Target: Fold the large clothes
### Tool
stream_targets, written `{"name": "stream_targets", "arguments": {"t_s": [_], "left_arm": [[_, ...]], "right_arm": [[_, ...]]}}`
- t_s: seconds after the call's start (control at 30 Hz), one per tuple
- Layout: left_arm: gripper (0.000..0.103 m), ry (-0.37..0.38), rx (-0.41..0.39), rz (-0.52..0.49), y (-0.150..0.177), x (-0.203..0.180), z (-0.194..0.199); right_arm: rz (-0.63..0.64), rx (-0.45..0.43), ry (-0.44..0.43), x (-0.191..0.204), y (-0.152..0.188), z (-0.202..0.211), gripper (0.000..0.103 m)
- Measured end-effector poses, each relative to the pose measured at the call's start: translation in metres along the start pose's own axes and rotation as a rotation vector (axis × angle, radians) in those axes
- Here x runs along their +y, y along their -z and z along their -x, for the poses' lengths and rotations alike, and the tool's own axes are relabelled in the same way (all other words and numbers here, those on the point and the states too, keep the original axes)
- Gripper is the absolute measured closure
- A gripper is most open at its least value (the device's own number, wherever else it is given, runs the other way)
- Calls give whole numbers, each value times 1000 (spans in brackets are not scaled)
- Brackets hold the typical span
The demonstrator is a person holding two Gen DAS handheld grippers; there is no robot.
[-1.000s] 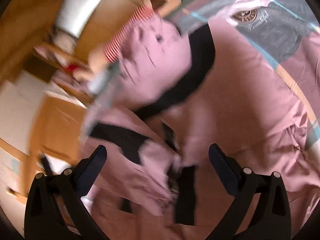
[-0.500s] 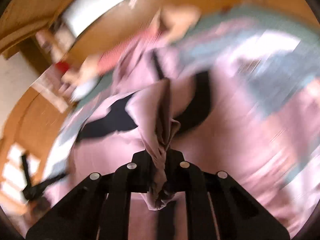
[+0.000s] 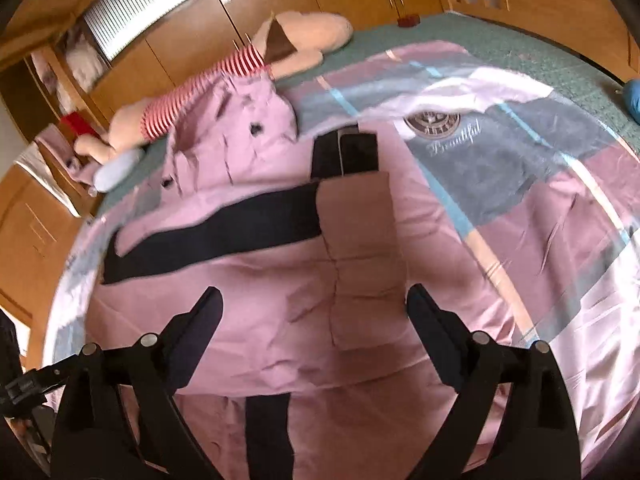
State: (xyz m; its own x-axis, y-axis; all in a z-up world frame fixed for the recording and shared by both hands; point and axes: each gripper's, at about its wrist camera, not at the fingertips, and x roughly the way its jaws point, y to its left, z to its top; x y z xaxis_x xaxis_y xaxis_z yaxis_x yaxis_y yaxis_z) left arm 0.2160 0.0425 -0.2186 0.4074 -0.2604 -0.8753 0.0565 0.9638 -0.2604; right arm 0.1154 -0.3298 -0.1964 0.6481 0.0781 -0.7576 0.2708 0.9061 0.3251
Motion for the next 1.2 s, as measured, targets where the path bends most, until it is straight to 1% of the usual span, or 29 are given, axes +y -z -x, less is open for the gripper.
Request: {"name": "stream_targets", "arguments": {"t_s": [0.1,0.13,0.17,0.2,0.23,0.27,0.3,0.37,0.4,0.43,0.47,0.5,0.53,0.57,0.6,0.67,0.7,0.73,0.77,0.8,0.87,0.9,0.93,0.97,1.03,1.07,1.1,1.13,1.2], "left_arm": [[2,-117,-31,10,-5,9,-13],[2,-167,-45,15,-9,16,-16],[4,-208,-57,25,-14,22,-17],[11,-233,-65,51,-17,30,-19],[20,-224,-62,82,-19,38,-20],[24,-177,-44,141,-22,51,-21],[30,-126,-24,201,-23,63,-22],[31,-86,-13,262,-23,75,-18],[31,-77,-15,277,-23,79,-13],[31,-68,-21,280,-22,81,-7],[31,-59,-28,275,-22,81,-3],[28,-37,-36,264,-21,79,4],[19,-10,-40,252,-20,75,9],[15,26,-41,240,-19,72,16],[11,69,-43,233,-17,69,22],[10,156,-33,220,-14,62,27],[10,206,-20,207,-13,56,26],[10,239,-10,197,-14,52,23],[10,288,12,191,-12,47,18],[7,306,32,198,-11,46,12],[5,303,65,224,-8,48,4],[5,316,88,237,-7,50,1],[5,346,108,259,-7,53,1],[5,379,119,278,-6,56,3],[5,507,139,327,-8,66,4],[4,541,142,342,-8,69,4],[2,560,152,361,-8,73,0],[2,558,165,372,-6,76,-4],[2,552,230,405,-1,75,-20]], "right_arm": [[9,22,26,-1,6,-8,10],[8,30,31,-2,6,-10,11],[-7,49,18,-5,7,-13,15],[-25,64,8,-8,8,-15,18],[-42,75,7,-12,9,-17,31],[-42,81,10,-13,9,-17,44],[-38,84,-6,-14,9,-16,48],[-54,68,-34,-17,7,-10,72],[-66,55,-36,-19,5,-7,82],[-85,40,-50,-23,3,-3,85],[-110,30,-67,-27,2,0,85],[-130,25,-77,-29,1,1,85],[-142,31,-82,-31,1,0,84],[-144,43,-77,-31,1,-2,82],[-143,60,-65,-30,1,-5,76],[-141,103,-78,-27,3,-10,42],[-139,114,-94,-24,4,-11,37],[-129,115,-104,-21,5,-11,34],[-100,115,-98,-15,6,-11,34],[-68,115,-84,-9,7,-11,34],[-24,116,-63,-2,9,-13,33],[-9,122,-59,1,10,-14,32],[-4,131,-62,2,12,-15,30],[-4,137,-67,2,12,-17,30],[-10,143,-72,1,13,-19,30],[-11,142,-72,0,13,-19,30],[-14,142,-72,0,13,-19,30],[-19,144,-74,-1,13,-19,30],[-29,144,-79,-2,12,-20,30]]}}
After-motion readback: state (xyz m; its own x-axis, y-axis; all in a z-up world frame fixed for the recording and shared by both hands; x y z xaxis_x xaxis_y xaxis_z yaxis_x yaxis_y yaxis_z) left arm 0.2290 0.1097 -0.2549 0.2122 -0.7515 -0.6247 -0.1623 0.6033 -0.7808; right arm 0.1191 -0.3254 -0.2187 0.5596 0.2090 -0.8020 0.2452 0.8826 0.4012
